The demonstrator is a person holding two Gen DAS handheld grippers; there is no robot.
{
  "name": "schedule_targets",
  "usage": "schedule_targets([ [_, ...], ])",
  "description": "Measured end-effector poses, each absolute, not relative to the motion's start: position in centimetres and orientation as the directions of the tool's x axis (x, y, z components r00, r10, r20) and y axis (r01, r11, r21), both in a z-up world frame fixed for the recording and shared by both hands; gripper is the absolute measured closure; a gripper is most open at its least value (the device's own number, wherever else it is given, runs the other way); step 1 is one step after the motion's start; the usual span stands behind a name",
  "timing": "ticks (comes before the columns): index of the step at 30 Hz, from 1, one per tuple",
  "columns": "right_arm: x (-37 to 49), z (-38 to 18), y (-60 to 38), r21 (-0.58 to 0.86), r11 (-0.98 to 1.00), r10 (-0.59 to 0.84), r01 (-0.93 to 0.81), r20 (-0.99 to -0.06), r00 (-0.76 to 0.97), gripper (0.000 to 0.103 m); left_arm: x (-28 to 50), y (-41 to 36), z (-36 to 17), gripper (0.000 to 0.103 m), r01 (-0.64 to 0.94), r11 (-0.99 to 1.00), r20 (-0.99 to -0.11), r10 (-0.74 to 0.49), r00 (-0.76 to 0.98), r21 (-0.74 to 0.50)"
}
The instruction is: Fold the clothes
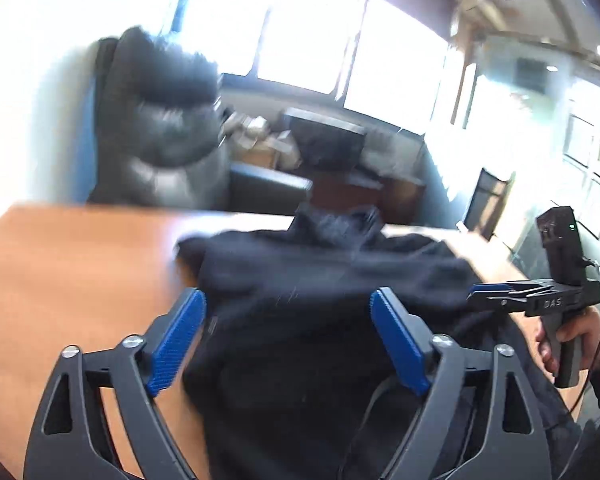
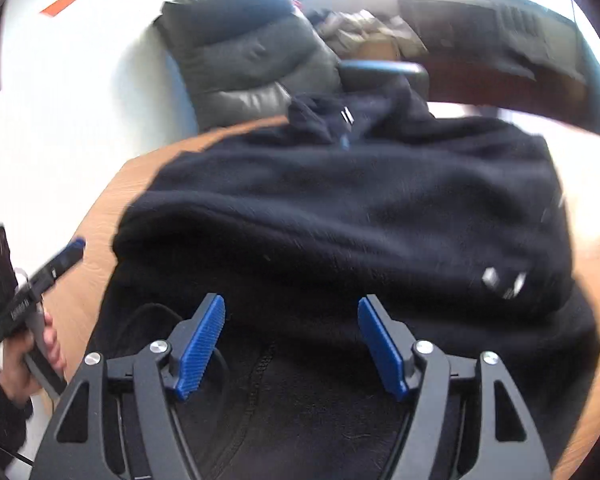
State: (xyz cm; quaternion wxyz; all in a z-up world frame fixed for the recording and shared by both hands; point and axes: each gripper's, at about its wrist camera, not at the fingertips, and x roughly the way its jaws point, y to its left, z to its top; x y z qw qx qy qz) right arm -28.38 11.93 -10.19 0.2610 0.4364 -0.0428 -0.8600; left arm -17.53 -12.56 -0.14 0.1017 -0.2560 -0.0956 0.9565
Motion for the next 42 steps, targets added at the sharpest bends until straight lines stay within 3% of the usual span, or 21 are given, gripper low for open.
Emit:
schedule_targets([
  [2,-29.5,-8.1,11.8,0.301,-0.856,-0.501,0.421,-0.685,-0.529,0.023,-19.7,-11.5,2.0,0.006,-0.217,-0.950,-0.431,0.296,-0.853,-0.223],
  [4,-32.0,-7.5,11.7,0.325,-0.863,-0.500,0.387,-0.661,-0.560,0.021,-23.5,-10.2,1.2,0.006,-0.240,-0.936,-0.479,0.340,-0.809,-0.258],
  [6,-35.0,-9.3,12.0,0.333,-0.893,-0.450,0.303,-0.696,-0.560,0.021,-26.9,-9.2,-1.1,0.006,-0.239,-0.916,-0.554,0.388,-0.737,-0.324],
  [8,-36.3,-12.7,12.9,0.305,-0.924,-0.382,0.230,-0.771,-0.510,0.023,-28.7,-8.5,-5.2,0.017,-0.192,-0.920,-0.675,0.383,-0.630,-0.343],
  [10,-36.2,-15.2,13.6,0.253,-0.945,-0.325,0.209,-0.812,-0.485,0.036,-27.6,-8.1,-8.2,0.025,-0.191,-0.929,-0.727,0.367,-0.581,-0.316],
  [17,-31.6,-15.4,16.8,0.040,-0.970,-0.181,0.238,-0.773,-0.609,0.038,-21.6,-6.6,-8.5,0.026,-0.303,-0.943,-0.728,0.302,-0.616,-0.135],
  [20,-31.4,-14.0,18.0,0.020,-0.980,-0.150,0.200,-0.734,-0.662,0.038,-20.8,-6.6,-6.6,0.021,-0.305,-0.940,-0.675,0.324,-0.663,-0.152],
  [22,-32.0,-13.4,18.6,0.080,-0.977,-0.194,0.197,-0.714,-0.673,0.023,-21.4,-6.3,-6.3,0.016,-0.303,-0.939,-0.657,0.332,-0.677,-0.162],
  [24,-33.2,-13.7,19.0,0.142,-0.971,-0.234,0.192,-0.725,-0.648,0.017,-22.6,-6.4,-8.1,0.017,-0.256,-0.953,-0.709,0.293,-0.641,-0.162],
  [26,-34.2,-14.9,19.6,0.149,-0.973,-0.226,0.174,-0.752,-0.619,0.021,-22.6,-7.2,-9.3,0.028,-0.238,-0.953,-0.723,0.296,-0.624,-0.186],
  [28,-34.8,-15.6,20.2,0.142,-0.978,-0.205,0.151,-0.768,-0.607,0.037,-22.2,-7.8,-9.3,0.030,-0.231,-0.951,-0.706,0.309,-0.638,-0.207],
  [30,-34.7,-15.0,21.4,0.131,-0.987,-0.160,0.093,-0.770,-0.617,0.043,-22.1,-8.2,-9.5,0.032,-0.231,-0.949,-0.702,0.314,-0.639,-0.214],
  [33,-33.7,-13.8,22.5,0.104,-0.994,-0.107,0.041,-0.778,-0.619,0.040,-21.8,-7.7,-9.0,0.032,-0.233,-0.957,-0.710,0.285,-0.644,-0.173],
  [35,-31.5,-12.3,22.3,0.126,-0.989,-0.150,0.083,-0.749,-0.645,0.039,-21.1,-7.4,-8.4,0.029,-0.230,-0.958,-0.707,0.281,-0.650,-0.169],
  [37,-27.8,-10.9,21.9,0.138,-0.979,-0.203,0.150,-0.711,-0.673,0.025,-19.3,-7.7,-7.3,0.024,-0.234,-0.950,-0.690,0.311,-0.654,-0.207],
  [38,-25.7,-10.5,21.8,0.137,-0.976,-0.217,0.170,-0.696,-0.684,0.023,-17.7,-7.9,-6.6,0.022,-0.232,-0.946,-0.679,0.323,-0.660,-0.225],
  [42,-16.9,-10.4,21.9,0.139,-0.969,-0.242,0.203,-0.684,-0.688,0.022,-9.9,-9.0,-4.4,0.021,-0.214,-0.950,-0.651,0.312,-0.692,-0.229],
])
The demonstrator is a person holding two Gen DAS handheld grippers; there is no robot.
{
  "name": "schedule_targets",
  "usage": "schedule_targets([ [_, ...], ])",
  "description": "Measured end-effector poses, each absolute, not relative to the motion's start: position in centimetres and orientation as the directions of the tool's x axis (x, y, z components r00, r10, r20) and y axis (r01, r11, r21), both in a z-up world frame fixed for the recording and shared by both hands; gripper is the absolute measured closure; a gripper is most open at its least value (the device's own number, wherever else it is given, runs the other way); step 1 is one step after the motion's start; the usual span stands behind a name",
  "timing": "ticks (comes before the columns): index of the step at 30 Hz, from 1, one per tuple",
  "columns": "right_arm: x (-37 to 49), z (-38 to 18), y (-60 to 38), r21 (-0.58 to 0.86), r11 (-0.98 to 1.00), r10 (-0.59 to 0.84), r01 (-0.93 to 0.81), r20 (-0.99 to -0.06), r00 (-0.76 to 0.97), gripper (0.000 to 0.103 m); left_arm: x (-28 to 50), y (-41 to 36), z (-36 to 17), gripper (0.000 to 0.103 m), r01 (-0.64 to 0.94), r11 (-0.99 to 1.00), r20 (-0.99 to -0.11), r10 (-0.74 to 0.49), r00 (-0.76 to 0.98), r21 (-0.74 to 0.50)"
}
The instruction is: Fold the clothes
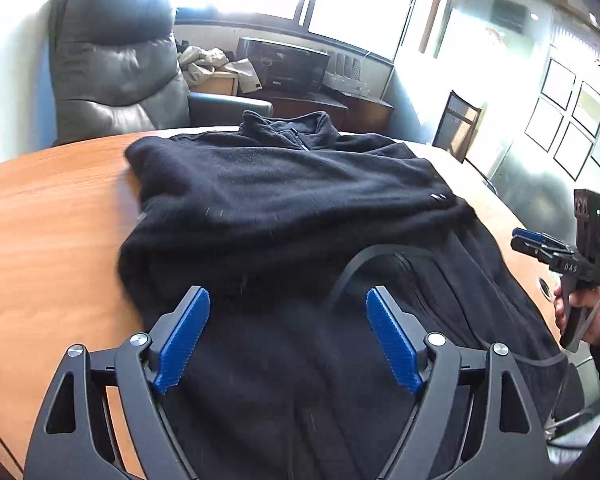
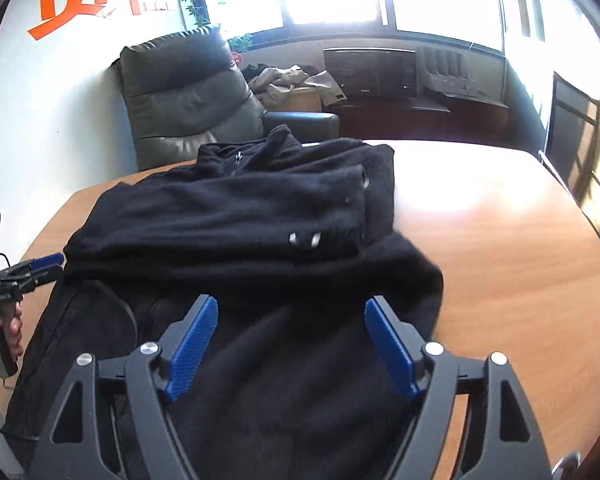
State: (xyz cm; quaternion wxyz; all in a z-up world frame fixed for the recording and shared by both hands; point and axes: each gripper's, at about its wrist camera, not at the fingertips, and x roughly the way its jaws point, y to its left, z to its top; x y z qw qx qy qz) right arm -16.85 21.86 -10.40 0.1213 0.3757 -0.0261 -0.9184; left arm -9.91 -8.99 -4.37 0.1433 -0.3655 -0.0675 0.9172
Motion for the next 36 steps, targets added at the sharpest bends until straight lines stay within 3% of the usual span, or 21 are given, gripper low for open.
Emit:
schedule_targets([
  [6,-4.2,-6.1,21.9,0.064,-0.949,-0.284,0.309,-0.599,-0.748,0.022,4.1,-12.1,-1.0,0.006,-0.112,-0.954,-0.575,0.258,-0.777,-0.277],
  [14,9.4,-1.2,22.7,0.099,-0.853,-0.475,0.512,-0.556,-0.683,0.022,19.1,-12.3,1.3,0.005,-0.147,-0.955,-0.546,0.270,-0.793,-0.259],
  [18,13.4,-1.4,24.2,0.048,-0.879,-0.414,0.475,-0.574,-0.707,0.012,20.8,-12.2,0.5,0.004,-0.142,-0.949,-0.570,0.284,-0.771,-0.281],
  [24,10.9,-4.4,26.0,0.147,-0.937,-0.337,0.318,-0.625,-0.704,0.012,17.0,-12.4,-0.8,0.004,-0.149,-0.899,-0.576,0.383,-0.723,-0.411],
  [26,9.6,-5.8,26.5,0.134,-0.954,-0.289,0.269,-0.656,-0.698,0.012,16.1,-13.4,-0.8,0.009,-0.127,-0.874,-0.593,0.419,-0.688,-0.469],
  [28,9.8,-5.7,27.3,0.129,-0.958,-0.275,0.257,-0.671,-0.689,0.018,16.5,-14.5,0.4,0.009,-0.131,-0.853,-0.581,0.448,-0.680,-0.505],
  [31,12.9,-3.5,29.1,0.103,-0.949,-0.294,0.297,-0.631,-0.718,0.018,20.6,-16.6,4.5,0.005,-0.165,-0.888,-0.549,0.402,-0.733,-0.429],
  [36,16.3,-0.4,33.0,0.040,-0.960,-0.247,0.276,-0.581,-0.775,0.017,25.7,-17.6,6.9,0.000,-0.179,-0.935,-0.581,0.333,-0.743,-0.307],
])
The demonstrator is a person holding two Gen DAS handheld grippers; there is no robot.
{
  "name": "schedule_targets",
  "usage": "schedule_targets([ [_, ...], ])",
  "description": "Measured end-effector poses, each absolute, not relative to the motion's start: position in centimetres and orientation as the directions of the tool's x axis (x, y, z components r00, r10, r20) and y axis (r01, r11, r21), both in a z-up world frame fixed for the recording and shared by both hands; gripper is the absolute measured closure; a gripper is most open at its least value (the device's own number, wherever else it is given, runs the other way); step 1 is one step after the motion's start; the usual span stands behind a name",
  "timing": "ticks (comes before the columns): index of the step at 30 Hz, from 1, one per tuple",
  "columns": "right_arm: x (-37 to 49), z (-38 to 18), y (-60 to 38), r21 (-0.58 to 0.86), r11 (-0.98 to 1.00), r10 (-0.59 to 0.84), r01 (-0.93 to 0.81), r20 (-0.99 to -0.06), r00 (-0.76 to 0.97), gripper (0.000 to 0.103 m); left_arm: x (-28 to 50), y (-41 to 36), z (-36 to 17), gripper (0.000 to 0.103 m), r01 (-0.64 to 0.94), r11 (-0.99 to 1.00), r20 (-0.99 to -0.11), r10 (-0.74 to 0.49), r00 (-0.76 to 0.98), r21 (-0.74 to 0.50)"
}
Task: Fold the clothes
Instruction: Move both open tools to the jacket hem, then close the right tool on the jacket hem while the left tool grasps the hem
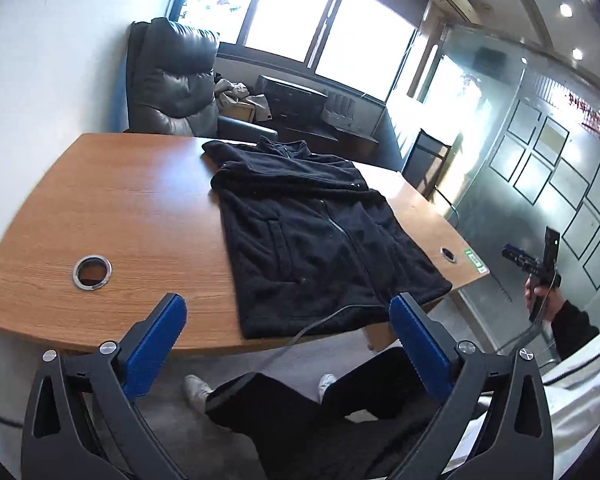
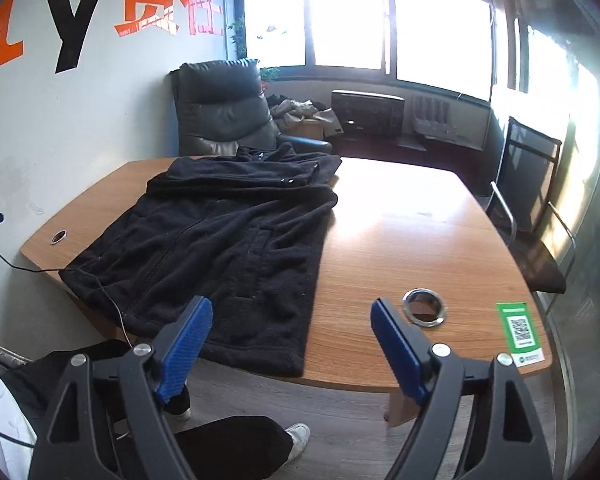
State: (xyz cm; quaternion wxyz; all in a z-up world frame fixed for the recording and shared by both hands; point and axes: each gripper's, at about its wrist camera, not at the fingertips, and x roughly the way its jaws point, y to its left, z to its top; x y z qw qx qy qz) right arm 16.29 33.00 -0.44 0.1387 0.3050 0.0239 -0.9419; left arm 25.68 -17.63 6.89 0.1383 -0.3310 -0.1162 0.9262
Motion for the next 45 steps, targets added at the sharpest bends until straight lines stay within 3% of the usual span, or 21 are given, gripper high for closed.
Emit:
schedule_targets([
  [3,16.1,0.0,34.0,0.073,-0.965,-0.247,0.250,-0.558,-0.792,0.014,24.9,-16.9,6.1,0.000,-0.215,-0.932,-0.590,0.353,-0.726,-0.292],
  [7,13.2,-1.1,31.4,0.086,-0.952,-0.289,0.294,-0.574,-0.766,0.014,19.5,-14.6,2.6,0.000,-0.267,-0.877,-0.575,0.467,-0.672,-0.400],
  [10,9.9,-2.9,29.1,0.094,-0.949,-0.291,0.300,-0.628,-0.722,0.014,14.3,-12.4,-1.0,0.000,-0.272,-0.859,-0.610,0.502,-0.613,-0.434],
  [16,4.9,-9.5,28.8,0.158,-0.959,-0.272,0.233,-0.733,-0.623,0.016,7.5,-12.4,-8.6,0.004,-0.075,-0.886,-0.760,0.433,-0.486,-0.457],
  [25,3.4,-15.6,29.1,0.167,-0.953,-0.280,0.251,-0.801,-0.529,0.017,7.7,-12.9,-10.6,0.005,-0.040,-0.870,-0.757,0.450,-0.474,-0.492],
  [27,3.3,-16.0,28.9,0.144,-0.955,-0.270,0.259,-0.782,-0.561,0.018,7.6,-13.3,-10.5,0.012,-0.038,-0.864,-0.755,0.459,-0.468,-0.502],
  [28,3.1,-16.2,28.9,0.144,-0.955,-0.270,0.259,-0.780,-0.564,0.020,7.6,-13.5,-10.5,0.022,-0.037,-0.866,-0.759,0.457,-0.464,-0.499],
  [29,2.9,-16.3,28.7,0.142,-0.955,-0.270,0.260,-0.778,-0.567,0.021,7.6,-14.0,-10.6,0.040,-0.028,-0.862,-0.760,0.461,-0.459,-0.506],
  [30,2.7,-16.4,28.5,0.138,-0.954,-0.271,0.266,-0.777,-0.568,0.033,7.6,-14.5,-10.8,0.051,-0.019,-0.858,-0.760,0.465,-0.455,-0.513],
  [31,2.6,-16.5,28.2,0.133,-0.952,-0.272,0.274,-0.778,-0.567,0.055,7.6,-15.0,-11.1,0.073,0.007,-0.855,-0.759,0.456,-0.465,-0.519],
  [32,2.5,-16.6,27.9,0.128,-0.951,-0.273,0.282,-0.778,-0.566,0.065,7.7,-15.6,-11.5,0.086,0.033,-0.851,-0.757,0.448,-0.476,-0.524],
  [34,2.2,-16.6,27.3,0.118,-0.947,-0.274,0.300,-0.785,-0.555,0.078,8.0,-16.4,-11.8,0.085,0.038,-0.833,-0.746,0.472,-0.469,-0.551],
  [36,2.0,-16.7,27.1,0.135,-0.944,-0.285,0.301,-0.792,-0.540,0.084,8.4,-16.5,-11.6,0.081,0.022,-0.841,-0.749,0.469,-0.468,-0.541],
  [39,2.0,-16.6,27.3,0.150,-0.941,-0.297,0.302,-0.794,-0.531,0.086,8.6,-16.9,-11.5,0.054,0.024,-0.836,-0.745,0.475,-0.467,-0.548],
  [40,1.9,-16.7,27.3,0.154,-0.941,-0.300,0.301,-0.794,-0.529,0.087,8.6,-17.0,-11.5,0.033,0.030,-0.837,-0.747,0.472,-0.468,-0.547],
  [41,1.9,-16.7,27.3,0.156,-0.941,-0.300,0.301,-0.795,-0.528,0.087,8.6,-17.0,-11.4,0.018,0.020,-0.833,-0.741,0.480,-0.469,-0.552],
  [44,1.6,-16.6,27.2,0.156,-0.942,-0.298,0.298,-0.799,-0.522,0.087,8.5,-16.5,-11.5,0.000,-0.017,-0.823,-0.729,0.512,-0.454,-0.568],
  [45,1.6,-16.5,27.2,0.154,-0.942,-0.296,0.298,-0.801,-0.520,0.087,8.4,-16.1,-11.5,0.000,-0.027,-0.820,-0.727,0.522,-0.447,-0.572],
])
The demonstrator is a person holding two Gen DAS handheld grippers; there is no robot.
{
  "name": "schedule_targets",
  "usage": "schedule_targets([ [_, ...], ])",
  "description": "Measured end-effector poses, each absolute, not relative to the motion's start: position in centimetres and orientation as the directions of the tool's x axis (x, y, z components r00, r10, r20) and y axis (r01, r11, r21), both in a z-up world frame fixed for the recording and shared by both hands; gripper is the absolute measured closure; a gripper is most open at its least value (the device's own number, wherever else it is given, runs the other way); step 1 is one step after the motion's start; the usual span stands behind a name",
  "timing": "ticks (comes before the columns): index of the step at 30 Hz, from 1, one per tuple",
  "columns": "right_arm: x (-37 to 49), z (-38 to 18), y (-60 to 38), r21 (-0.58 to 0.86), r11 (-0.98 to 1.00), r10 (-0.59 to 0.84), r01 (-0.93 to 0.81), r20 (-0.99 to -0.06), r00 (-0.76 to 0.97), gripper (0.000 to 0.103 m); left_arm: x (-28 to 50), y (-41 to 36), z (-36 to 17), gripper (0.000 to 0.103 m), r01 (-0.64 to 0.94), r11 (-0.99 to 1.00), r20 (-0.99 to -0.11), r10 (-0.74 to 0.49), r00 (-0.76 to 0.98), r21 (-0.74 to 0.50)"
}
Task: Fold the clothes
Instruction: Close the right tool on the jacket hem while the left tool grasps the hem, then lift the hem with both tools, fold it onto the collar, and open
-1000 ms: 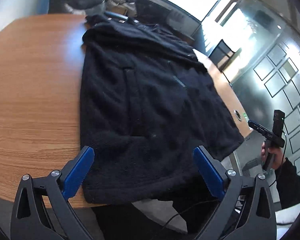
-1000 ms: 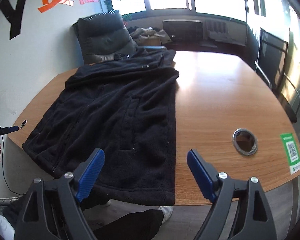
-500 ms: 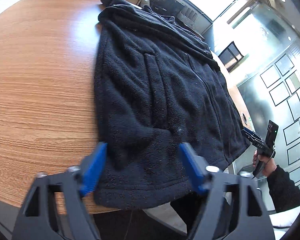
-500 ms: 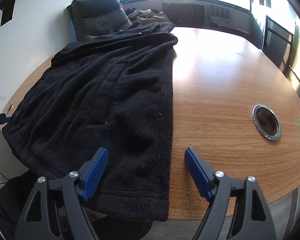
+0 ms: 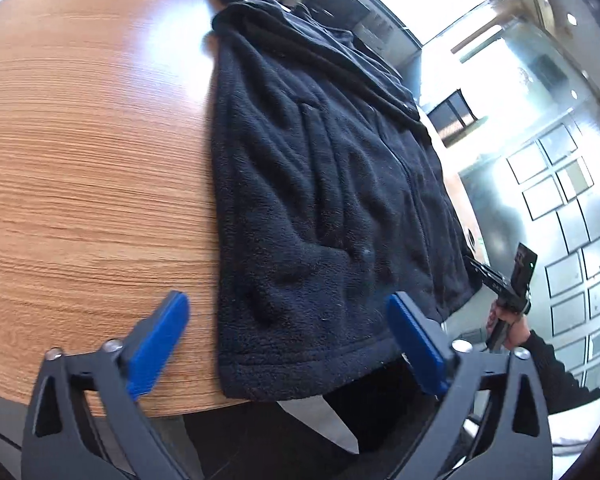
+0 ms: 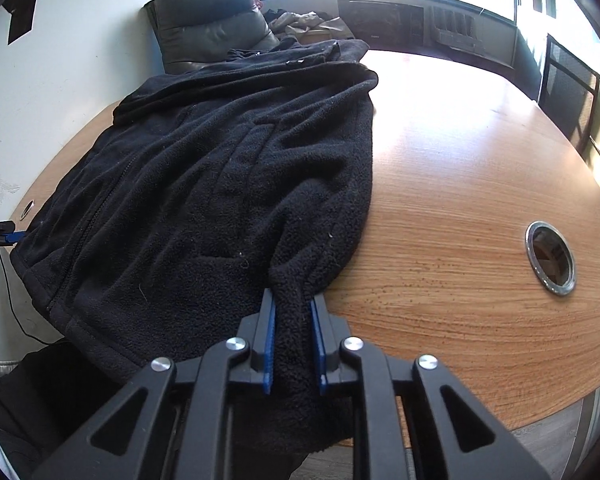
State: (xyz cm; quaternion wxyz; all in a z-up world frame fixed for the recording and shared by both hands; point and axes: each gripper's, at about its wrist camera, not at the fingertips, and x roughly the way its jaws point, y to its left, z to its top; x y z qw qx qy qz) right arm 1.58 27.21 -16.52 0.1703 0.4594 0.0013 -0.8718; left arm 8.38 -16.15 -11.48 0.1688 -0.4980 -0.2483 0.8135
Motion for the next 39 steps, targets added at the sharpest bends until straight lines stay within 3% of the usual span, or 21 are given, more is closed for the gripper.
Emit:
schedule_targets([
  [5,0.1,-16.1,27.1,0.150,-0.942,-0.292,0.301,-0.809,-0.510,0.087,7.6,-15.4,-11.6,0.001,-0.042,-0.754,-0.677,0.611,-0.410,-0.655],
  [6,0.0,-16.1,27.1,0.150,-0.942,-0.291,0.299,-0.809,-0.511,0.087,7.4,-15.5,-11.7,0.005,-0.038,-0.732,-0.660,0.635,-0.402,-0.680],
  [7,-0.1,-16.1,27.1,0.151,-0.943,-0.290,0.296,-0.809,-0.511,0.087,7.2,-15.5,-11.9,0.023,-0.028,-0.704,-0.641,0.662,-0.388,-0.710],
  [8,-0.1,-16.2,27.1,0.152,-0.944,-0.289,0.293,-0.809,-0.512,0.087,7.0,-15.5,-12.6,0.054,-0.001,-0.685,-0.636,0.677,-0.371,-0.729],
  [10,-0.1,-16.2,27.1,0.156,-0.945,-0.290,0.288,-0.807,-0.515,0.087,7.0,-15.8,-13.6,0.079,0.040,-0.642,-0.611,0.706,-0.359,-0.765],
  [14,-0.3,-16.3,27.2,0.165,-0.946,-0.294,0.280,-0.803,-0.518,0.087,7.5,-16.7,-14.6,0.080,0.074,-0.573,-0.556,0.743,-0.373,-0.816],
  [17,-0.7,-16.3,27.3,0.173,-0.943,-0.302,0.285,-0.804,-0.511,0.087,7.6,-16.8,-14.7,0.087,0.072,-0.529,-0.516,0.773,-0.369,-0.845],
  [23,-0.7,-16.2,27.3,0.230,-0.923,-0.361,0.309,-0.798,-0.482,0.091,8.4,-16.7,-12.9,0.089,0.009,-0.408,-0.374,0.828,-0.417,-0.913],
  [30,2.9,-13.8,26.1,0.252,-0.877,-0.437,0.409,-0.769,-0.466,0.092,13.3,-18.1,-10.5,0.089,-0.004,-0.370,-0.329,0.833,-0.445,-0.929],
  [39,7.5,-4.6,26.7,0.387,-0.792,-0.607,0.472,-0.584,-0.538,0.093,18.0,-18.5,-4.0,0.089,-0.066,-0.201,-0.127,0.806,-0.578,-0.977],
])
